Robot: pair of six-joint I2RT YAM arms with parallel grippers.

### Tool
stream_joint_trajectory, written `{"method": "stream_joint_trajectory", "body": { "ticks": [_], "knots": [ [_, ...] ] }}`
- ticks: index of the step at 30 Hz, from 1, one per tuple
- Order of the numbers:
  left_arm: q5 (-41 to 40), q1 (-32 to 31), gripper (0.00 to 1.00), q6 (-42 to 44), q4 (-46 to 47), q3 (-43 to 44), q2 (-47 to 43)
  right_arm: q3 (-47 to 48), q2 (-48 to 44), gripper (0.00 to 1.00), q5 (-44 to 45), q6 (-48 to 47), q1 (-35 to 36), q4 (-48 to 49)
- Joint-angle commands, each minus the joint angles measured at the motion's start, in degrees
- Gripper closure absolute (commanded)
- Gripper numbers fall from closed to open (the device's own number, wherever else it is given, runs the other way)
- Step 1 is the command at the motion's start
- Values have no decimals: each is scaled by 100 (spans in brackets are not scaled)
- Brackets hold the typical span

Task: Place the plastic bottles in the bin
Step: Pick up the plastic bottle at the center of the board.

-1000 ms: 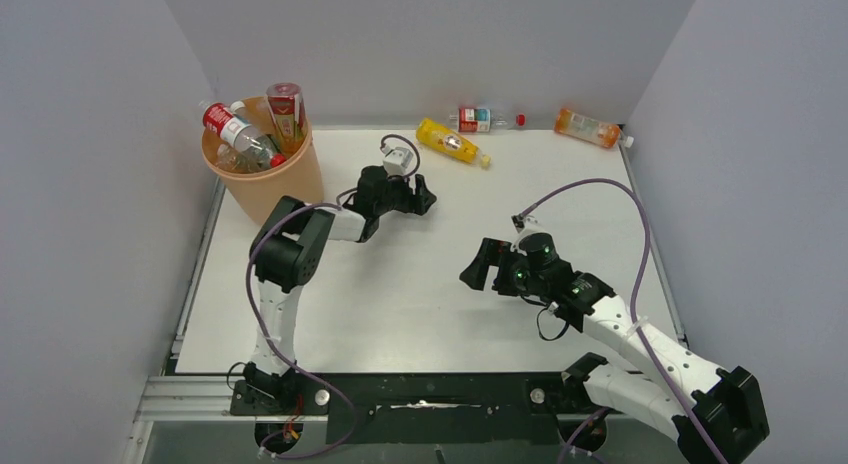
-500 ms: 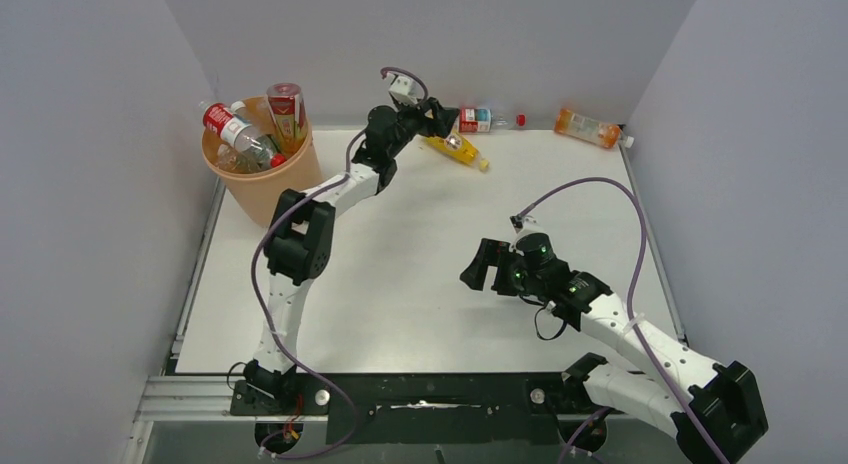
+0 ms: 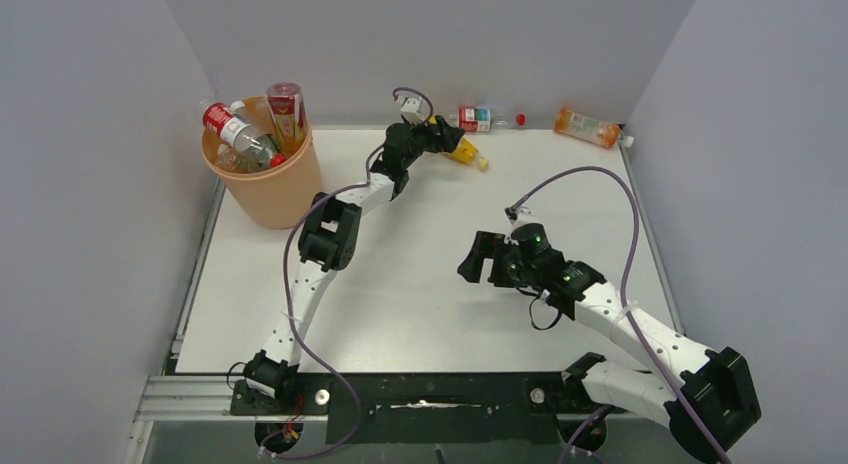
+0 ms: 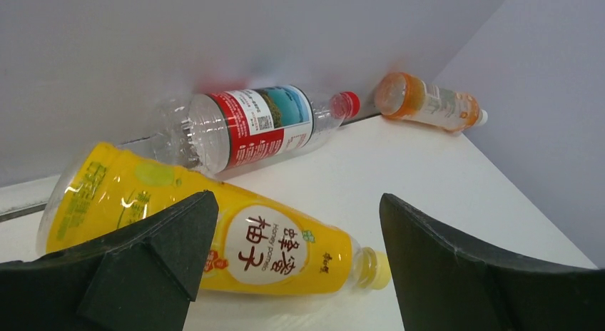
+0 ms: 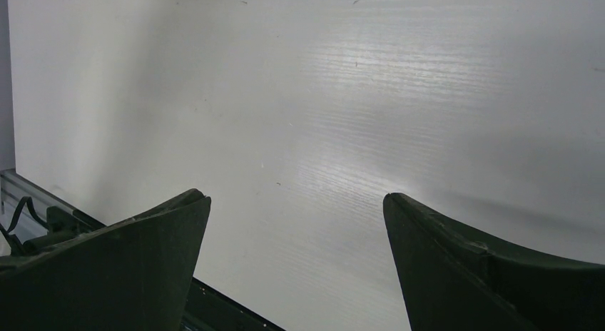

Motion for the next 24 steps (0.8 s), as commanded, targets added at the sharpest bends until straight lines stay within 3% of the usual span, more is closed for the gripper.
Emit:
{"method": "stream_joint_trajectory", "body": {
  "ticks": [1, 6, 13, 19, 24],
  "knots": [
    [109, 8, 15, -183, 758, 608, 62, 307, 121, 2, 42, -193, -61, 162],
    [-78, -148, 14, 425, 326, 963, 248, 333, 349, 2, -24, -299, -95, 251],
    [-215, -315, 11, 1330, -958, 2142, 910, 378, 494, 2, -148, -353, -148, 342],
    [-92, -333, 11, 1724, -1559, 2122, 913, 409, 448, 2, -214, -374, -203, 321],
    [-45, -377, 14, 2088, -1981, 1526, 528, 432, 418, 2, -225, -383, -203, 321]
  ]
}}
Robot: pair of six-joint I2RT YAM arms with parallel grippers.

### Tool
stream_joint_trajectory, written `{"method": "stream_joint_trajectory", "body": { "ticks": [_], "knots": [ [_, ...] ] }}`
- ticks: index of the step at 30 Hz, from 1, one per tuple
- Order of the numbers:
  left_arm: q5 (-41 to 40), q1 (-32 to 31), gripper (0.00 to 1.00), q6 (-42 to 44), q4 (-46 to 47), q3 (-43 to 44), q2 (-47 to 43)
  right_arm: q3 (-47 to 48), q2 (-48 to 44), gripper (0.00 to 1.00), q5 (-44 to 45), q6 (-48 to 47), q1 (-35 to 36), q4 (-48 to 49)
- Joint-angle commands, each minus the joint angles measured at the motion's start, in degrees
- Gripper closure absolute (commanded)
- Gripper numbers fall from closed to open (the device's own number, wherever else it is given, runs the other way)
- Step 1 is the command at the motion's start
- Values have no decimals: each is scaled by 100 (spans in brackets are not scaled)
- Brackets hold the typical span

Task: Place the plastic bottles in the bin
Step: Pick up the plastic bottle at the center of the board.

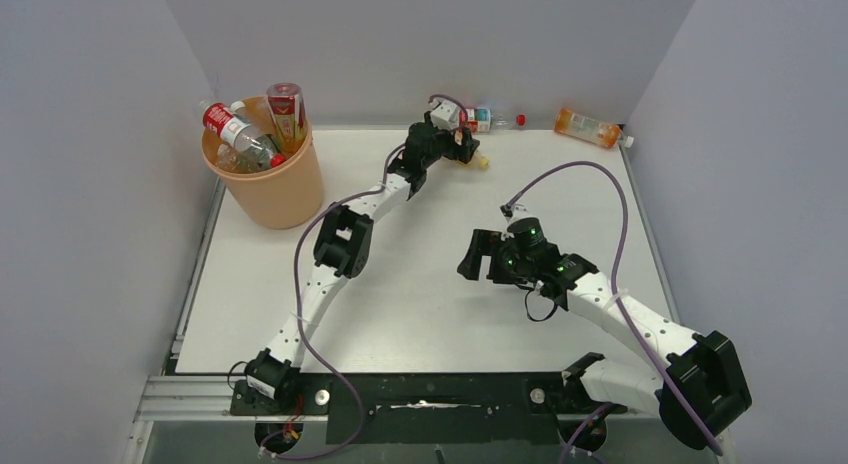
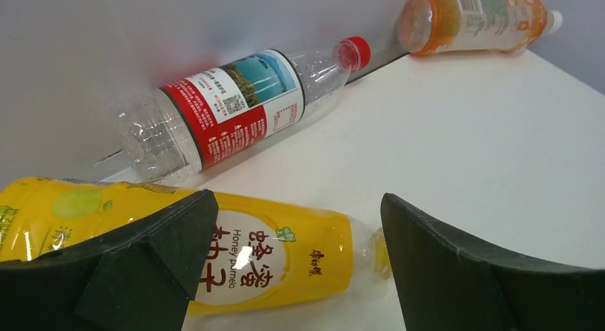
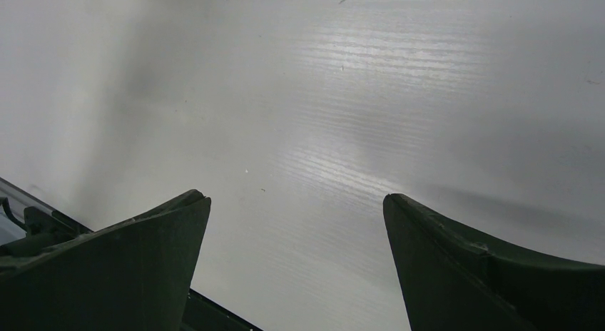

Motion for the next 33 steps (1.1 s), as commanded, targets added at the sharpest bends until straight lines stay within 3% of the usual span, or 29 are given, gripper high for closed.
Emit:
{"method": "stream_joint_trajectory", "body": {
  "ticks": [1, 4, 10, 14, 20, 33],
  "knots": [
    [50, -10, 15, 465, -485, -649, -577, 261, -122, 2, -55, -78, -40, 277],
    [-140, -43, 19, 554, -254, -2257, -1398, 242, -205, 2, -39, -55, -11, 272],
    [-707, -28, 20, 37, 1463, -6796, -4249, 295, -370, 2, 112, -83, 72, 187],
    [-1017, -317, 21, -309, 1415, -8528, -6251, 460, -299, 2, 168, -180, 79, 157],
    [-1354, -460, 20, -470, 934, -9148, -7202, 1055, 414, 2, 194, -420, -38, 362],
    [-2262, -360, 18, -1225, -764, -9235, -8458, 3348, 3065, 2, -340, -1384, -953, 933]
  ]
}}
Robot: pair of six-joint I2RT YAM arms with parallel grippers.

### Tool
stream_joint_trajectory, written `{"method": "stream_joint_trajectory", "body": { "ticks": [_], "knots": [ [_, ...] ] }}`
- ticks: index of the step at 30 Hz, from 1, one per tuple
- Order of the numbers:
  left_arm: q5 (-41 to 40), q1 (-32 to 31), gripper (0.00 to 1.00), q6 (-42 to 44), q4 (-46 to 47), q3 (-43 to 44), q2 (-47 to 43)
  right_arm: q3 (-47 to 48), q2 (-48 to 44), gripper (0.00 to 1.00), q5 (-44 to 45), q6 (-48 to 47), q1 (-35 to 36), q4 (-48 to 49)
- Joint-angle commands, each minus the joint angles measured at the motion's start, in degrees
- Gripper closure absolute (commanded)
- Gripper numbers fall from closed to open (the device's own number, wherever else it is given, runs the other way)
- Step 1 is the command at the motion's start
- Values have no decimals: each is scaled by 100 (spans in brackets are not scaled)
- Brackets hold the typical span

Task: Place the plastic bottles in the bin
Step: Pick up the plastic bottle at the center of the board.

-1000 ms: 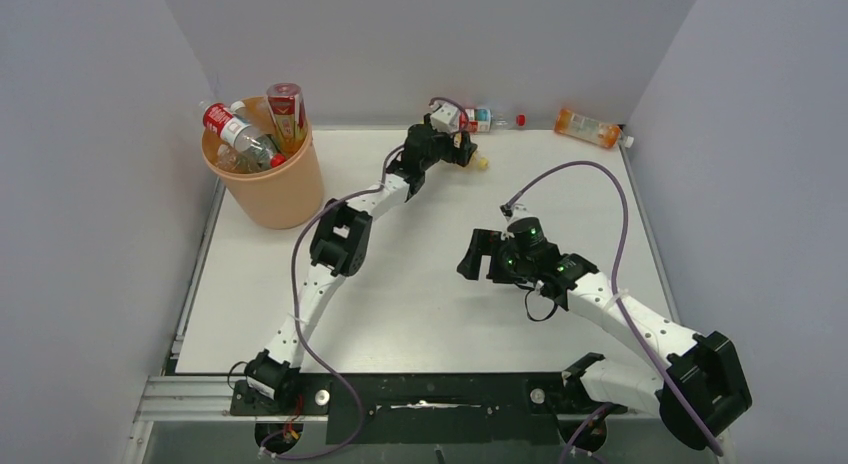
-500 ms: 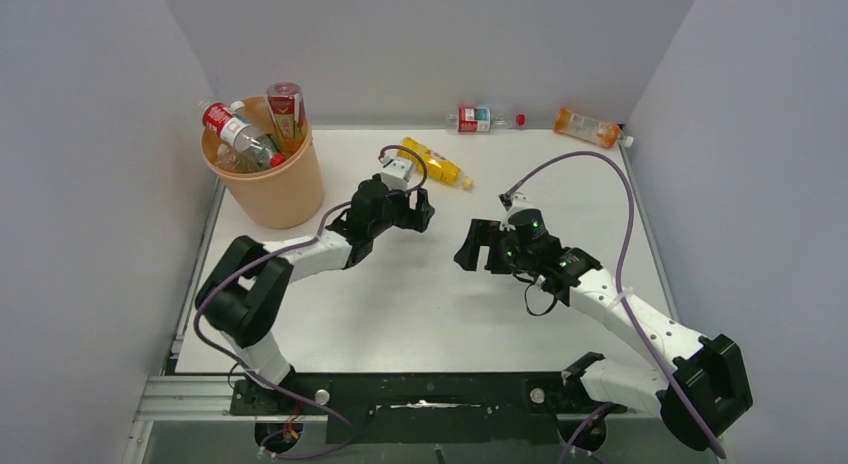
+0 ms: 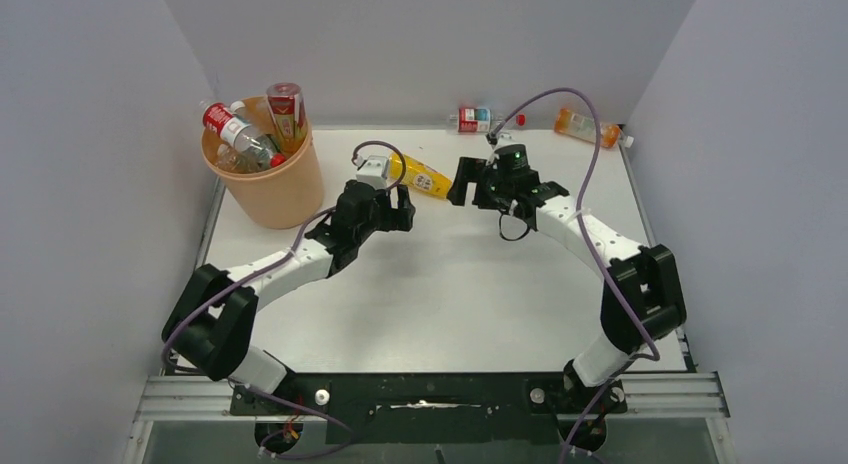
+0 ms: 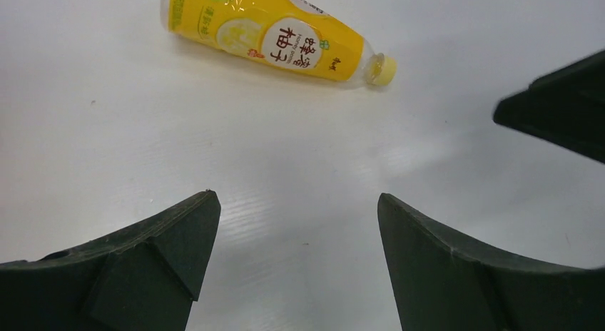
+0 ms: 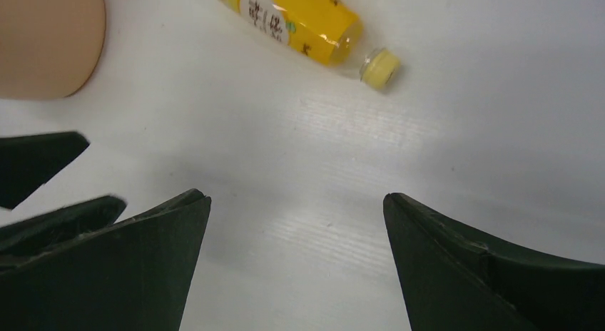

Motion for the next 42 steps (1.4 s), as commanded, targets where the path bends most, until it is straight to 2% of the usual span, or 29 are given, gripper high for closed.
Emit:
{"method": "stream_joint_trajectory", "body": {
  "ticks": [1, 6, 14, 24, 32, 42],
  "knots": [
    [-302, 70, 18, -455, -644, 69, -963, 834, 802, 2, -342, -667, -227, 576],
    [-25, 153, 17, -622, -1660, 416, -1526, 1456, 1760, 0, -469, -1324, -255, 789],
    [351, 358, 16, -933, -2591, 600, -2312, 1689, 2483, 0, -694, -1933, -247, 1236],
    [551, 517, 16, -939, -2979, 831, -2579, 1127, 2373, 0, -602, -2511, -99, 1728],
    [595, 618, 16, -836, -3271, 891, -2672, 899, 2502, 3, -1699, -3180, -149, 2193],
    [752, 738, 16, -803, -3345, 1024, -2549, 881, 2655, 7, -1964, -3191, -75, 2314]
  ]
}}
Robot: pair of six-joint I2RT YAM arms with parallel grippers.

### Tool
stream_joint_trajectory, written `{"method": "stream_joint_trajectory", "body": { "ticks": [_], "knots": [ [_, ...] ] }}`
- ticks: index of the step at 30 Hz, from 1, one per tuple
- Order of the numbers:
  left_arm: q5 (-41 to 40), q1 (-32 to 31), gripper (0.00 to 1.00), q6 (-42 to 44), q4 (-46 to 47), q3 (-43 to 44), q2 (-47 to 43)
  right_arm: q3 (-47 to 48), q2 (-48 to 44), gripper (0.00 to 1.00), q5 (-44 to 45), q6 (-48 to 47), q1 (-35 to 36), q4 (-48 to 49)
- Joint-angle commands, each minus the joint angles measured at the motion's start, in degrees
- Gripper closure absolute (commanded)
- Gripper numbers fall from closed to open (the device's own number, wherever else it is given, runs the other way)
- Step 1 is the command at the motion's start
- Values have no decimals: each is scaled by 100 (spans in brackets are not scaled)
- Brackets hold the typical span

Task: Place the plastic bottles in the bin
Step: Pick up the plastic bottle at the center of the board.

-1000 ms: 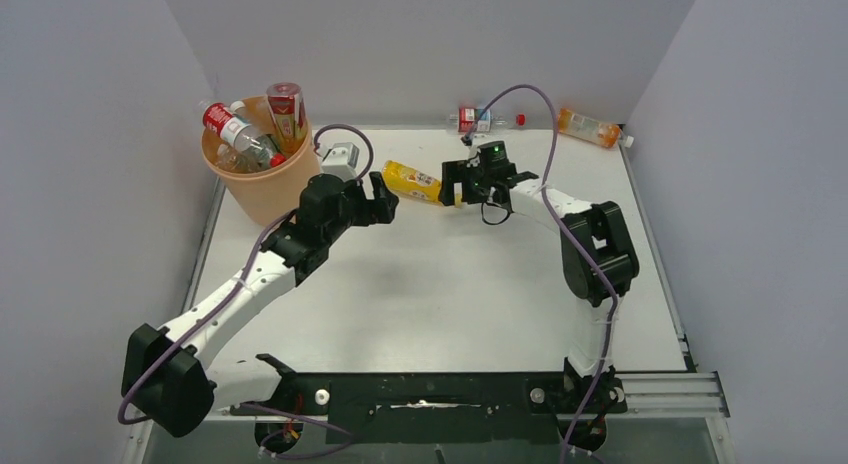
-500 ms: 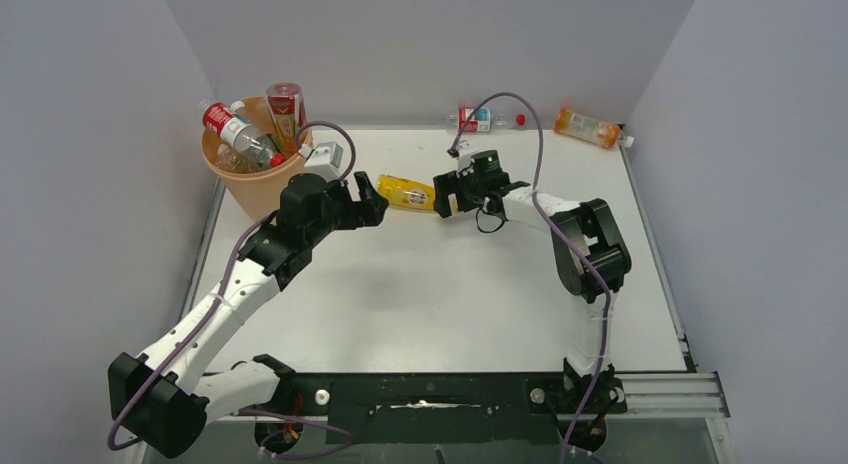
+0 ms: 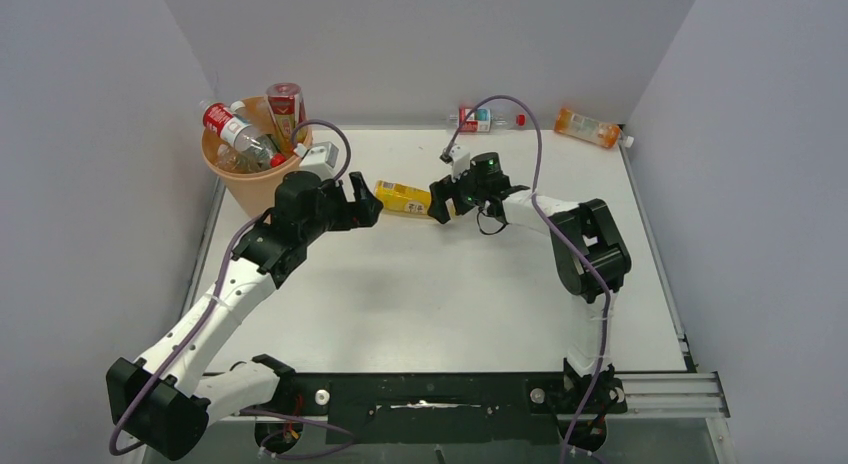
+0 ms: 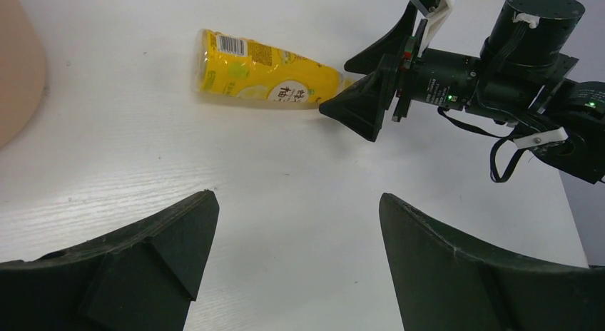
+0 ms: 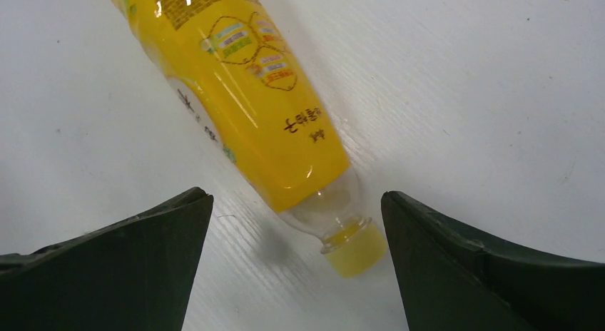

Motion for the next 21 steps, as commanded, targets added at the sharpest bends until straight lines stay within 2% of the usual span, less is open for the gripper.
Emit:
{"method": "stream_joint_trajectory", "body": {
  "ticks": [1, 11, 14, 21],
  "knots": [
    [151, 53, 16, 63, 99, 367, -38, 53, 17, 9, -252, -113, 109, 388],
    [280, 57, 16, -54, 254, 237, -1, -411, -82, 31, 290, -63, 612, 213],
    [321, 57, 16, -85, 280, 214, -1, -592, -132, 34, 387, 51, 679, 309],
    [363, 57, 16, -113, 272, 244, -18, -610, -116, 59, 727, 258, 736, 176]
  ]
}}
